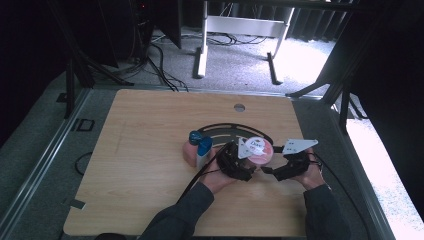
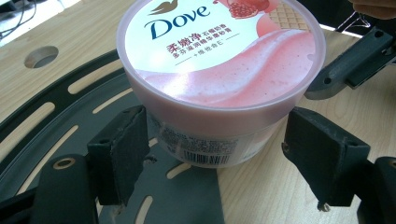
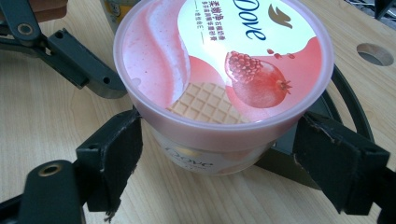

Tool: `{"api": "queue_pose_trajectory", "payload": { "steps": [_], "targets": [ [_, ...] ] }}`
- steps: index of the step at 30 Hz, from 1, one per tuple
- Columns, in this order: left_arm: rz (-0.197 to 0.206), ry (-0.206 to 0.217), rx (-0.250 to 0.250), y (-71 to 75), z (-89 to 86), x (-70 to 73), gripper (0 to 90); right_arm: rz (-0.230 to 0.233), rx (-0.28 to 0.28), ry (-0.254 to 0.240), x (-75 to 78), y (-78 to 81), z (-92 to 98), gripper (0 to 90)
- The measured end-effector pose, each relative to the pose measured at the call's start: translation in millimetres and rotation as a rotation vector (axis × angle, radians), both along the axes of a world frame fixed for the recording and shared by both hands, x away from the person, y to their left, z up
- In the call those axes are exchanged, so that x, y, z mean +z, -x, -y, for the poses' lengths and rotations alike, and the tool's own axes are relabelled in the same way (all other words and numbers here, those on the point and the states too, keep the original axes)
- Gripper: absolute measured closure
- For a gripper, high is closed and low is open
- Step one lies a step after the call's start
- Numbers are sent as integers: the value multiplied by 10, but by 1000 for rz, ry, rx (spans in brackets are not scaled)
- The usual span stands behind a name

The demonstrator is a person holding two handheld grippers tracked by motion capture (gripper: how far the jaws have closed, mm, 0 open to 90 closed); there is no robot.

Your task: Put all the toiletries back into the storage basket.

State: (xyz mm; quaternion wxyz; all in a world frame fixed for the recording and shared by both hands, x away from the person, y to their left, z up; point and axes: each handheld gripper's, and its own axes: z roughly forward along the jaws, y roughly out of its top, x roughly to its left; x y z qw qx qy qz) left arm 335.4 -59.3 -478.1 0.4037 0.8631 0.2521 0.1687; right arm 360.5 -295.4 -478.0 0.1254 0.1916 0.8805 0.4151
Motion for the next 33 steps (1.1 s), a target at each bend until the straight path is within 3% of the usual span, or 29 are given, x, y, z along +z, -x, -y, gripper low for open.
{"api": "queue_pose_trajectory", "payload": {
  "steps": [10,33],
  "targets": [
    [-2,6,10,-32,16,-6,227,-1,1,17,14,-36,-4,160],
    [0,11,44,-171,83,30,227,-11,-27,-11,28,-186,36,161]
  ]
}}
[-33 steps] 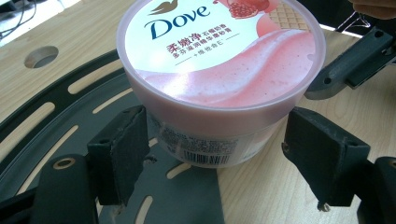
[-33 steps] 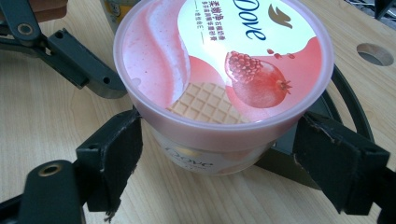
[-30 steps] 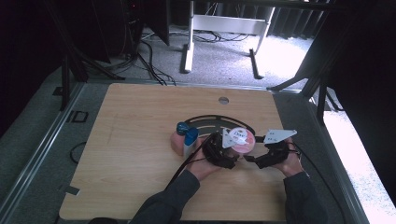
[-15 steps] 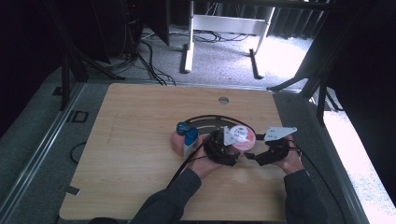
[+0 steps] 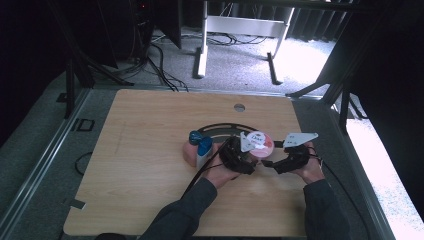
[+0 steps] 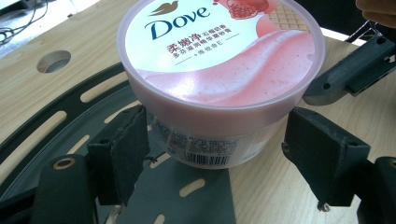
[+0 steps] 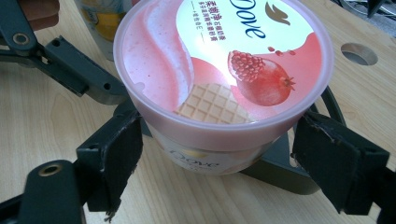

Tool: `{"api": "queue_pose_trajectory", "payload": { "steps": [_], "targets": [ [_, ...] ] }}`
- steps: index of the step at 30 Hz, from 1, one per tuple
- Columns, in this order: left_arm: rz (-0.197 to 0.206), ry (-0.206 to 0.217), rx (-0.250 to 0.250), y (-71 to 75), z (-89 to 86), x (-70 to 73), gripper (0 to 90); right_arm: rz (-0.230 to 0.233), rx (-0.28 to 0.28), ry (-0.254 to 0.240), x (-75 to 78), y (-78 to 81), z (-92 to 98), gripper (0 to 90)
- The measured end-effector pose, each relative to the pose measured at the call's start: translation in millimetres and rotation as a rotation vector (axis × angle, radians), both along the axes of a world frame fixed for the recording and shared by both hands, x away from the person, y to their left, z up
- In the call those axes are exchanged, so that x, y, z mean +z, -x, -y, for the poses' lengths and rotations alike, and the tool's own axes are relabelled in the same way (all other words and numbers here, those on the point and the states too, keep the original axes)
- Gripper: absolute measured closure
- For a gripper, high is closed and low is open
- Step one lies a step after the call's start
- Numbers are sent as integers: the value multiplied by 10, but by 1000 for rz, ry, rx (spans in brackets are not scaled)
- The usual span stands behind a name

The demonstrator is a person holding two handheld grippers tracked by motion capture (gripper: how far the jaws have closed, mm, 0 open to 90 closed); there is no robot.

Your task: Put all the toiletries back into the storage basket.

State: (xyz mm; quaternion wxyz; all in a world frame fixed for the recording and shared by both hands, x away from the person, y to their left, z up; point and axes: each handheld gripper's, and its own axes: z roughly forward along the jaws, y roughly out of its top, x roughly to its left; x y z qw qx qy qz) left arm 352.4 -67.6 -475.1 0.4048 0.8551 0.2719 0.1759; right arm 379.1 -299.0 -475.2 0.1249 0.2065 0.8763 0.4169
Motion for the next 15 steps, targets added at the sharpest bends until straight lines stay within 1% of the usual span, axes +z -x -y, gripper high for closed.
{"api": "queue_pose_trajectory", "payload": {
  "steps": [8,15],
  "targets": [
    [7,-9,9,-39,21,-6,227,-7,-3,7,4,-58,8,162],
    [9,-8,19,-74,27,-16,228,-14,-3,10,-2,-112,5,165]
  ]
}}
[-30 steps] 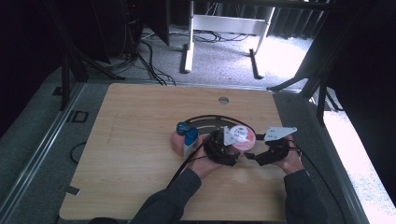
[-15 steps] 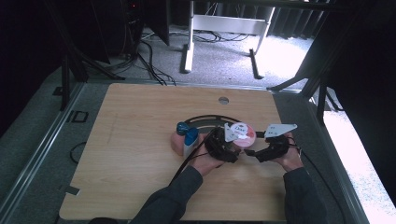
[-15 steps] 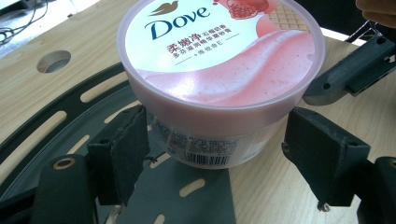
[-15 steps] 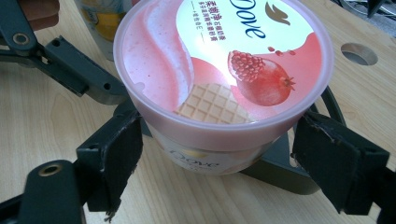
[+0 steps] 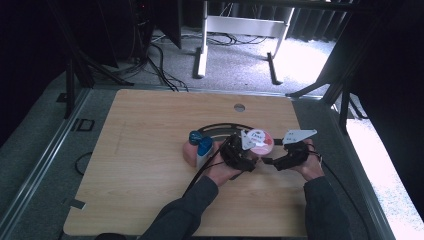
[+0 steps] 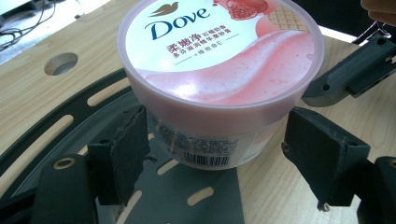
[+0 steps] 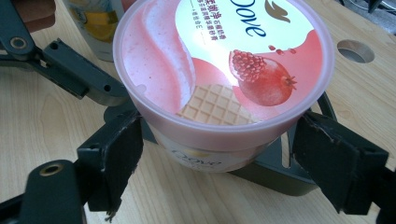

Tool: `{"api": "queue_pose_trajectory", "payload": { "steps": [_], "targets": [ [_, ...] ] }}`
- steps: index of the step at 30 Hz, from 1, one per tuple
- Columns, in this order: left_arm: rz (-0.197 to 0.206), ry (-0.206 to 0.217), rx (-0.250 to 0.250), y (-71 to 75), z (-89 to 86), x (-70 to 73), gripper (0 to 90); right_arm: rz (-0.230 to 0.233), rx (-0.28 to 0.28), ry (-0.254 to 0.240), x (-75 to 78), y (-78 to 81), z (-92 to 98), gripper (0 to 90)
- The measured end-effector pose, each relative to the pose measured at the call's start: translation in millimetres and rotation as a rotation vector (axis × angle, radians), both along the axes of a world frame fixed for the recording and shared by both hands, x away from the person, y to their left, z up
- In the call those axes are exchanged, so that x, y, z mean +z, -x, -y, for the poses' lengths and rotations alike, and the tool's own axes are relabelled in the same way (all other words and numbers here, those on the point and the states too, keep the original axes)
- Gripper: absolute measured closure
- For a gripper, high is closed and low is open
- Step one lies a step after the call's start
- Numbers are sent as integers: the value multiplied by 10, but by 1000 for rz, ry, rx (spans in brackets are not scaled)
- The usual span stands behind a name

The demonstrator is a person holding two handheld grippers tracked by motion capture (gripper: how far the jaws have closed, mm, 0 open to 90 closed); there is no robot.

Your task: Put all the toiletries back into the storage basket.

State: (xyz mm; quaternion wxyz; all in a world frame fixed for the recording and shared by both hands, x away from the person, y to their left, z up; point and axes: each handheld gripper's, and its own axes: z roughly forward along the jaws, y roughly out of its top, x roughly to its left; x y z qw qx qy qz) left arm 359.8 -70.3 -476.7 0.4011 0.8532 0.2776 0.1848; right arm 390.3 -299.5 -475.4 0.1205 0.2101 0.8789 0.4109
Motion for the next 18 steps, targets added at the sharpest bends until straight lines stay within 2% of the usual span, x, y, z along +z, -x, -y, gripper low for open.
{"api": "queue_pose_trajectory", "payload": {
  "steps": [4,10,18],
  "targets": [
    [-3,15,18,-32,11,-18,228,1,-5,8,5,-38,-7,170],
    [0,7,13,-63,29,-27,229,-4,-8,13,3,-68,9,172],
    [3,26,11,-112,50,-58,229,-17,-16,22,1,-117,31,172]
  ]
}}
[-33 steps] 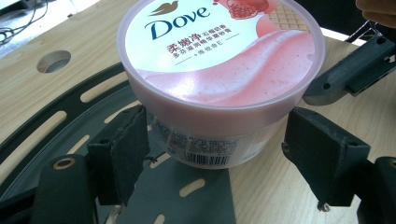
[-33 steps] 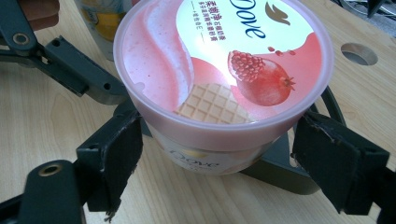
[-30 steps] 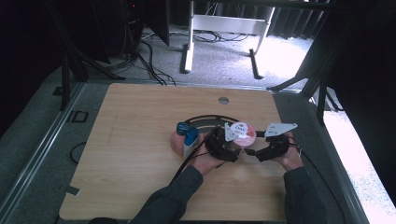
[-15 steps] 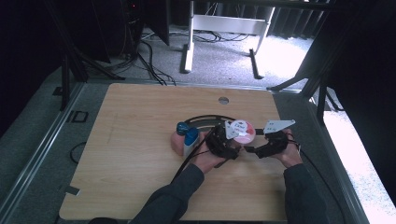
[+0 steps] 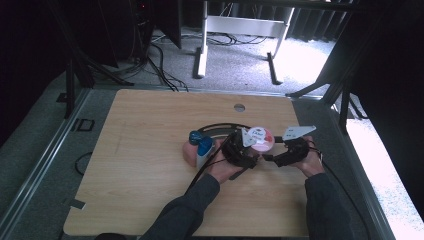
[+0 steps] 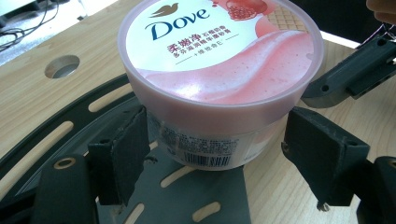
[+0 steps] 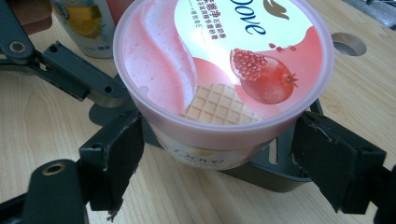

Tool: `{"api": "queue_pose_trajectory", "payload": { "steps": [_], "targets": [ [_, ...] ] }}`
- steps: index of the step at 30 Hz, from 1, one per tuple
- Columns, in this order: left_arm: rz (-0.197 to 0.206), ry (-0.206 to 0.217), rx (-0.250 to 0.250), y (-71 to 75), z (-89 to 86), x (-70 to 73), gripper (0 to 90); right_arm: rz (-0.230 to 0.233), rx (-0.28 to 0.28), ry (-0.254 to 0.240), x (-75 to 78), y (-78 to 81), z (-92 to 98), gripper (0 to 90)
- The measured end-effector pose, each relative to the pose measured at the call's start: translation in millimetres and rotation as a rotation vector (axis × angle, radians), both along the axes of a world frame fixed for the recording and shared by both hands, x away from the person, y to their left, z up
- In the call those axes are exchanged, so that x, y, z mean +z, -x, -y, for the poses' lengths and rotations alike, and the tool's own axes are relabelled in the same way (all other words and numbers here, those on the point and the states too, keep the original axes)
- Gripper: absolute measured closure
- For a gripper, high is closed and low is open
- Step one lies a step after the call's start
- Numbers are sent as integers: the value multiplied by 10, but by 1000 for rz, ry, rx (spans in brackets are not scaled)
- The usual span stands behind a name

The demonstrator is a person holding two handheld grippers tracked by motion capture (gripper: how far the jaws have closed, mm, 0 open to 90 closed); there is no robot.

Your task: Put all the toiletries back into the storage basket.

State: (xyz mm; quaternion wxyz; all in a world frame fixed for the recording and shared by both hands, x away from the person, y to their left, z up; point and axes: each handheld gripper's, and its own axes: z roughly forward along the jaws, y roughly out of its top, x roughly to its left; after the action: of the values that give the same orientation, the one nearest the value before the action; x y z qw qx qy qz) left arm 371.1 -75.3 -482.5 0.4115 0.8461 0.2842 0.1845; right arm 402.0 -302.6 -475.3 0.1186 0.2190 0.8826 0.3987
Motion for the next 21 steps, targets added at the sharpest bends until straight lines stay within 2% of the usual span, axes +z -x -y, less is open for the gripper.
{"api": "queue_pose_trajectory", "payload": {
  "steps": [9,15,21],
  "targets": [
    [20,6,7,-44,29,-25,229,1,-6,18,12,-54,11,173],
    [17,14,10,-104,28,-66,229,-2,-24,32,2,-96,1,187],
    [34,-16,16,-123,52,-101,229,-5,-32,59,-26,-124,-27,188]
  ]
}}
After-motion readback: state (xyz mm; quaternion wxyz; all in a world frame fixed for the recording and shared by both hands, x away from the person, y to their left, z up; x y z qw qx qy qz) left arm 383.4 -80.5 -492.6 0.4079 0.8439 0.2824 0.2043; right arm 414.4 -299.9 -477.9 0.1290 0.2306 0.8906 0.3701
